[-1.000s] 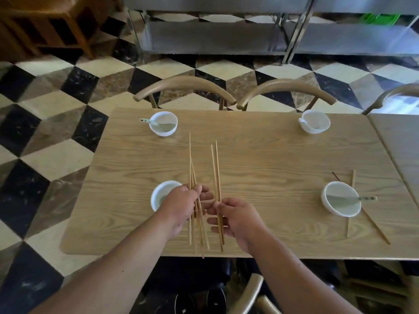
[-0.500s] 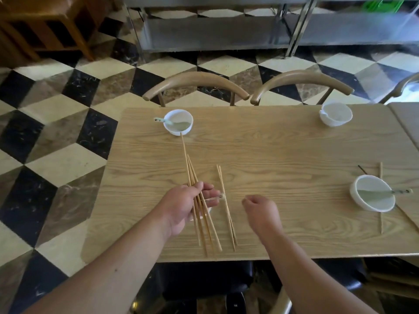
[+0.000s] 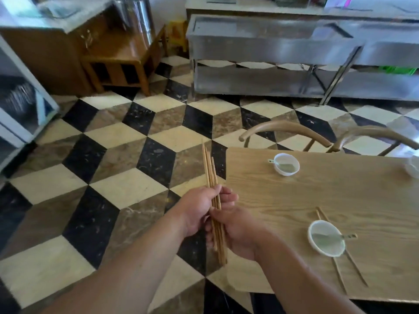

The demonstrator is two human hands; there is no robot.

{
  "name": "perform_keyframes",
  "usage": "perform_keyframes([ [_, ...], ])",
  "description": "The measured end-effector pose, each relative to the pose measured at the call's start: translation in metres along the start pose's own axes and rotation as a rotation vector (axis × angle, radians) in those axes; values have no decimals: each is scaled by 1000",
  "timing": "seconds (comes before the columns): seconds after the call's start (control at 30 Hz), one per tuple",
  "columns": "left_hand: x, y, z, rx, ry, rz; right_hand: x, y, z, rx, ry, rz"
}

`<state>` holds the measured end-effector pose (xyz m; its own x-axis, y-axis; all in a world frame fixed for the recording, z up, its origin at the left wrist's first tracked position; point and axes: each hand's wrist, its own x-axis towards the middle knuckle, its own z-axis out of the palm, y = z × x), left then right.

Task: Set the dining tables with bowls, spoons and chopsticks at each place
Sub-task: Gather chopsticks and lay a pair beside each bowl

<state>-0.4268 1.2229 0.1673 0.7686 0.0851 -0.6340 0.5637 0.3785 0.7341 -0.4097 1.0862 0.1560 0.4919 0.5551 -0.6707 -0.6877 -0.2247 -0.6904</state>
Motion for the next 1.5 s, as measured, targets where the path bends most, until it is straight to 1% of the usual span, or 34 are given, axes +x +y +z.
perform_keyframes([
  [0.07,-9,16,-36,64,17,34,16,-5,39,21,11,0],
  [0.13,-15,30,-68,205,35,92,34,-13,70,66,-3,-64],
  [0.2,-14,40,-95,339,81,170,50,-23,88,90,-11,-128],
  [0.23,-11,46,-108,364,106,199,59,-30,94,77,-1,-140],
  [0.33,6,64,-140,407,152,196,87,-49,101,42,26,-119],
  [0.43,35,89,-158,460,159,169,111,-67,99,17,-9,-114],
  [0.53,81,123,-166,479,165,170,146,-95,90,72,-48,-136],
  [0.67,166,182,-164,553,71,143,213,-155,62,131,-35,-191],
  [0.77,230,234,-152,613,57,108,260,-205,32,225,-49,-189],
  [0.87,284,291,-135,647,-30,79,297,-254,1,337,-103,-182],
  [1.0,344,359,-113,653,-146,97,332,-320,-38,411,-241,-215],
  [1.1,384,399,-99,635,-184,131,355,-367,-57,447,-257,-243],
  [1.23,451,458,-82,659,-262,171,394,-428,-82,473,-192,-273],
  [1.37,521,514,-57,754,-438,175,435,-480,-110,528,-81,-332],
  [1.5,577,552,-10,885,-639,157,455,-510,-143,711,18,-448],
])
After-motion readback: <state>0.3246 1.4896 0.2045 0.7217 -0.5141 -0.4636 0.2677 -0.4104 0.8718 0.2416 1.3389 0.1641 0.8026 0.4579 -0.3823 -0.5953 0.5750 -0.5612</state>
